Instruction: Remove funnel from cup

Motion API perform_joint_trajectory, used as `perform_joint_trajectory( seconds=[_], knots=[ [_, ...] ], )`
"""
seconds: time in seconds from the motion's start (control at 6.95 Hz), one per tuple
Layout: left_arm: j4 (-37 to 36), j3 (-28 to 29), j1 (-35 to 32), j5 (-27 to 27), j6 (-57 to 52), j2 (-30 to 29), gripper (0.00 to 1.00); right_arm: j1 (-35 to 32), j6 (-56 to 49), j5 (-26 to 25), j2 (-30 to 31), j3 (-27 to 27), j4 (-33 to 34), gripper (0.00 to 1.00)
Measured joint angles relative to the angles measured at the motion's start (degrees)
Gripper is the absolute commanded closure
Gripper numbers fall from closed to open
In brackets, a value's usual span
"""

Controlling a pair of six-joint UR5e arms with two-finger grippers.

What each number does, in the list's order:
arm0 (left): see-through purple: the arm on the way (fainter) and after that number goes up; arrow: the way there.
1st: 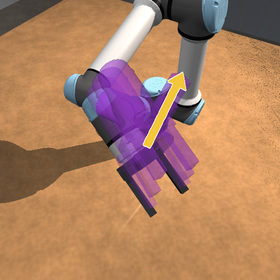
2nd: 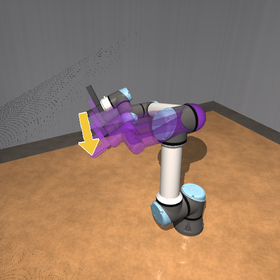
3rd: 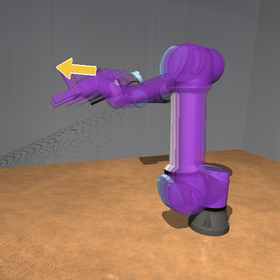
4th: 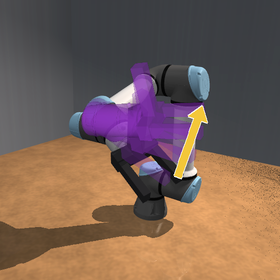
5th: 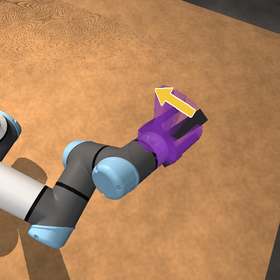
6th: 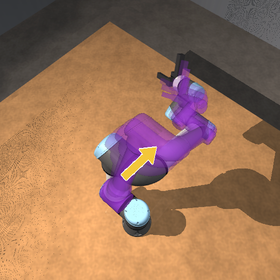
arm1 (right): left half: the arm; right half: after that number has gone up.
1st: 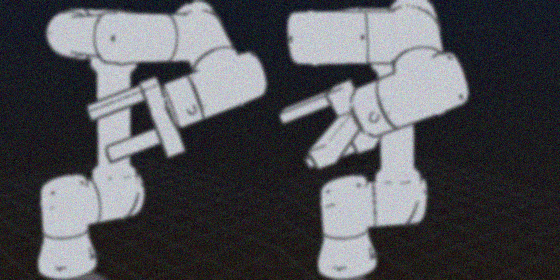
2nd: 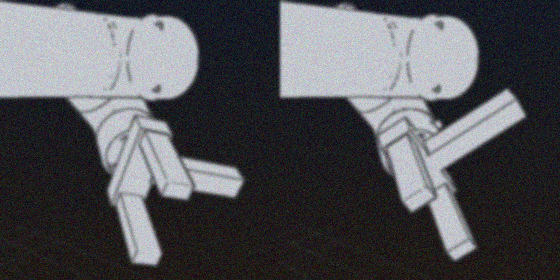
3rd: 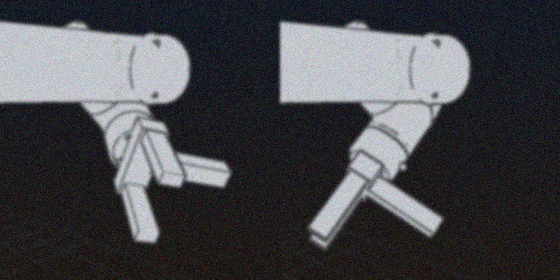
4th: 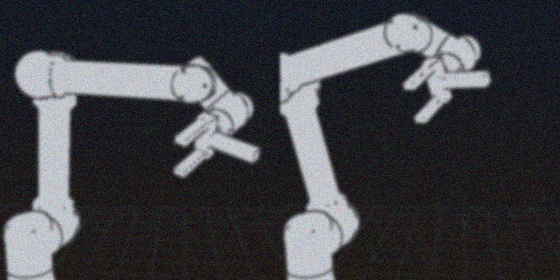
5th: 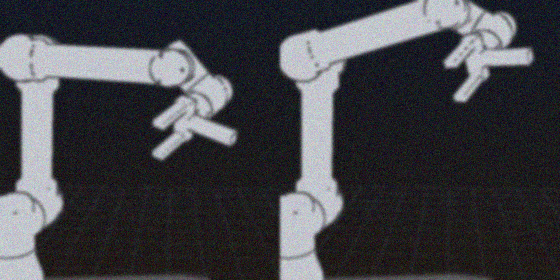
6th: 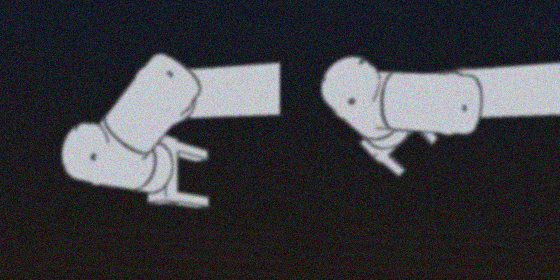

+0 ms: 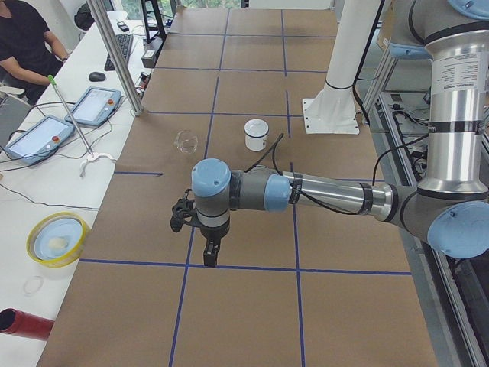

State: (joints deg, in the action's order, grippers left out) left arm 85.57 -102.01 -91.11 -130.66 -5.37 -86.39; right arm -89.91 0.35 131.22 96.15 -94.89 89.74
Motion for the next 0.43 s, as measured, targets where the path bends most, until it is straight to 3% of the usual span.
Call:
perform_joint_trajectory(
  seconds=[0.43],
  knots=[
    [0.28, -0.02, 0.36, -0.11, -0.14, -0.37, 0.0, 0.0, 0.0, 0.0, 0.0, -0.01, 0.0, 0.0]
  ],
)
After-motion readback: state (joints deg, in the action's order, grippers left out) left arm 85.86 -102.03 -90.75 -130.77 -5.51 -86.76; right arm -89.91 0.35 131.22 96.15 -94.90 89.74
